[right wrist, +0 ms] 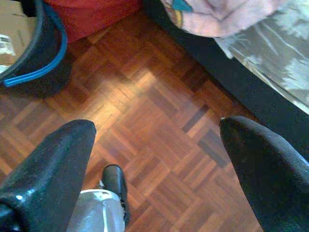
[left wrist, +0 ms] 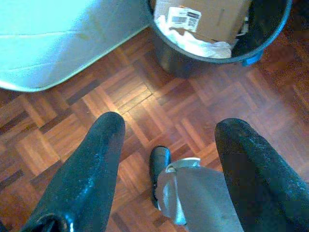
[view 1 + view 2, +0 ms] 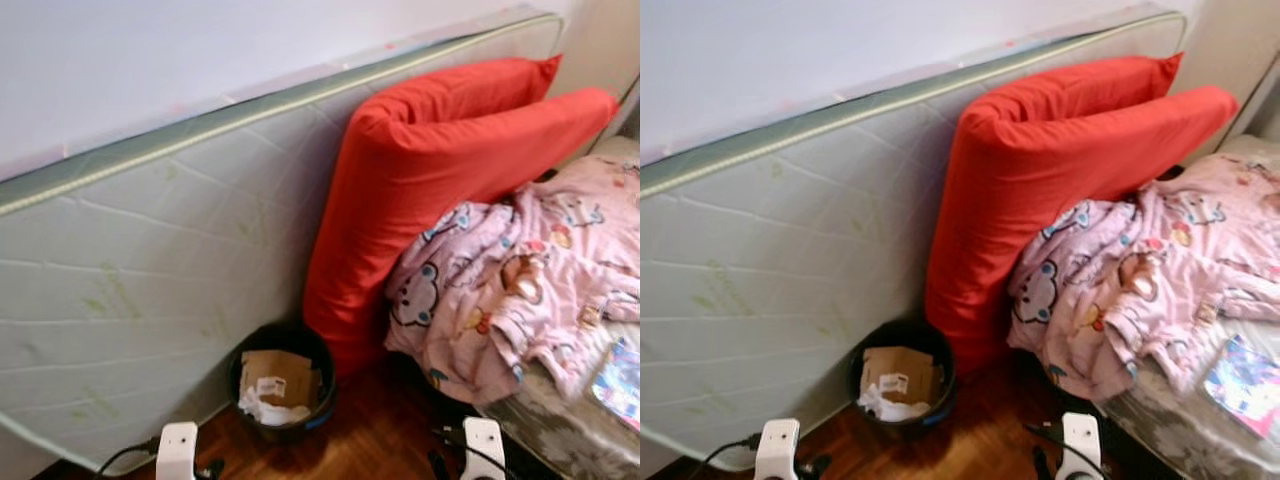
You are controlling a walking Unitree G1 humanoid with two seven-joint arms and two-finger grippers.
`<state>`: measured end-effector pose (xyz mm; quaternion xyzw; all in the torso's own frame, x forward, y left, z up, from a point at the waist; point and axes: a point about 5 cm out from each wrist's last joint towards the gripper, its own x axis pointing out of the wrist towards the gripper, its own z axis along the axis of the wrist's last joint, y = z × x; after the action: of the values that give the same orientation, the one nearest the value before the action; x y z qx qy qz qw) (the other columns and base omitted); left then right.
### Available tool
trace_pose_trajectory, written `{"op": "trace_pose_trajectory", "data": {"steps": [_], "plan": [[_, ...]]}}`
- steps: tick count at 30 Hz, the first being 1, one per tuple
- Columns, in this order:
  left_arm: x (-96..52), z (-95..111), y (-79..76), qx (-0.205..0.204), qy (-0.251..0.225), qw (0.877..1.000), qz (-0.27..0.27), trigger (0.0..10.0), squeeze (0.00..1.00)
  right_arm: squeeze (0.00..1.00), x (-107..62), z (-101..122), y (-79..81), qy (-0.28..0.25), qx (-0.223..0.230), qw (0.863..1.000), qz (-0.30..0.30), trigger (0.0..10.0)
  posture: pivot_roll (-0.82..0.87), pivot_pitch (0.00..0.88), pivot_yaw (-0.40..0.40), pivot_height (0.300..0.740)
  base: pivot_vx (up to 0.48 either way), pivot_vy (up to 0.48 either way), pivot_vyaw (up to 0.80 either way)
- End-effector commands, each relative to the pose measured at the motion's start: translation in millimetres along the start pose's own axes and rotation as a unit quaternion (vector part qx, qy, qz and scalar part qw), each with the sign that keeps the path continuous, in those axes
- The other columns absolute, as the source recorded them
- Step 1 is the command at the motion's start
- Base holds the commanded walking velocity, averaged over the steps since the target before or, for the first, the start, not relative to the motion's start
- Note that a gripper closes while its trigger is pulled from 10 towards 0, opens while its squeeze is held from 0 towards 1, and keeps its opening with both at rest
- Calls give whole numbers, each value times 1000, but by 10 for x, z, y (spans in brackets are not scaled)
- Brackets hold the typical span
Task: Clean up the room
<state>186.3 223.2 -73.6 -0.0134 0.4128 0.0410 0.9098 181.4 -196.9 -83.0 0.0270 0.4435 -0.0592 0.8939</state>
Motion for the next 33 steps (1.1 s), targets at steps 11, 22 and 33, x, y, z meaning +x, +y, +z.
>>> {"op": "trace_pose_trajectory", "data": {"steps": [11,22,33], "plan": [[-12,-44,34,4,15,1000,0,10000,0,0,-2,-30,19,8,2,1000,1,10000,62,0,6,740,0,0,-791],[-14,-45,45,17,16,1000,1,10000,0,0,-4,-41,27,9,4,1000,2,10000,54,0,11,740,0,-105,-788],[-14,-32,57,13,12,1000,4,10000,0,0,-2,-34,38,7,6,1000,4,10000,58,0,16,740,0,-229,-789]]}}
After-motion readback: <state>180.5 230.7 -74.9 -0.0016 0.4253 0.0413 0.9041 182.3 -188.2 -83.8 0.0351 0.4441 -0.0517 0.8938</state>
